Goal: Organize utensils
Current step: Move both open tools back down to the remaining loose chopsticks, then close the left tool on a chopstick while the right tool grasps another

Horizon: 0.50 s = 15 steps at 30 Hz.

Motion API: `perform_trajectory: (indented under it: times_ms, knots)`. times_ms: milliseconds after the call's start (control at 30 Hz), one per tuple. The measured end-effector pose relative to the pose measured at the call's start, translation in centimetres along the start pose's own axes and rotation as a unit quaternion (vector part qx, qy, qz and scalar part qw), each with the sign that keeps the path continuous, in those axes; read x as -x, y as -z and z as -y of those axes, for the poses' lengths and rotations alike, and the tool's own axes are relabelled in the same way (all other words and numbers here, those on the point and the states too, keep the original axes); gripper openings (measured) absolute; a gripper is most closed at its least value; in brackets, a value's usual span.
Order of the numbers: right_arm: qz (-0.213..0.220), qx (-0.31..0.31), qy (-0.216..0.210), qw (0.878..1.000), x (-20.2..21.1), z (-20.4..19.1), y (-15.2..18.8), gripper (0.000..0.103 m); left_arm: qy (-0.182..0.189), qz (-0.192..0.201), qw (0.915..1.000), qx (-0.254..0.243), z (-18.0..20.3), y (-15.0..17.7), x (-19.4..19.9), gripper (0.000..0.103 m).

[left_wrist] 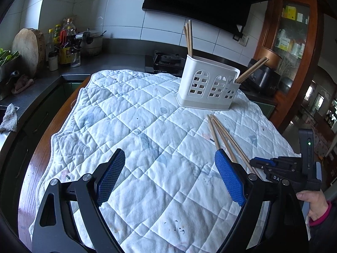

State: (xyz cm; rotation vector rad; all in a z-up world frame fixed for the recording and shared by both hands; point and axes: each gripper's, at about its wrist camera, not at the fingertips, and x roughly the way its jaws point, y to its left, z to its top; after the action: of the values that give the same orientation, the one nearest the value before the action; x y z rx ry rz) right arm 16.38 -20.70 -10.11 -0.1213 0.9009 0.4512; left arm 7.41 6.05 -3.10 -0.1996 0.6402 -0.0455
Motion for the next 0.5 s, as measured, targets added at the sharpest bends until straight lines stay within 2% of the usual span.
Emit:
perform_trajectory:
  times_ms: [100, 167, 333, 500]
  knots:
    - [-0.004, -0.003, -0.005, 1.0, -0.3, 0.0, -0.1, 0.01, 0.002, -0.004, 0.9999, 0.009, -0.3, 0.1, -0.2, 0.086]
    - [-0.003, 0.005, 0.009, 1.0, -0.7, -0.3, 0.0, 0.008, 0.006, -0.006, 0.9999, 0.012, -0.3, 0.2, -0.3, 0.086]
    - [0.001, -0.002, 0.006, 1.0, -0.6, -0.1, 0.0, 0.008, 0.008, -0.012, 0.9999, 0.002, 0.3, 0.4, -0.4, 0.086]
    - [0.005, -0.006, 0.008, 1.0, -0.3, -0.1, 0.3, 0.007, 0.032, -0.028, 0.9991, -0.002, 1.5, 1.1, -1.1, 0.086]
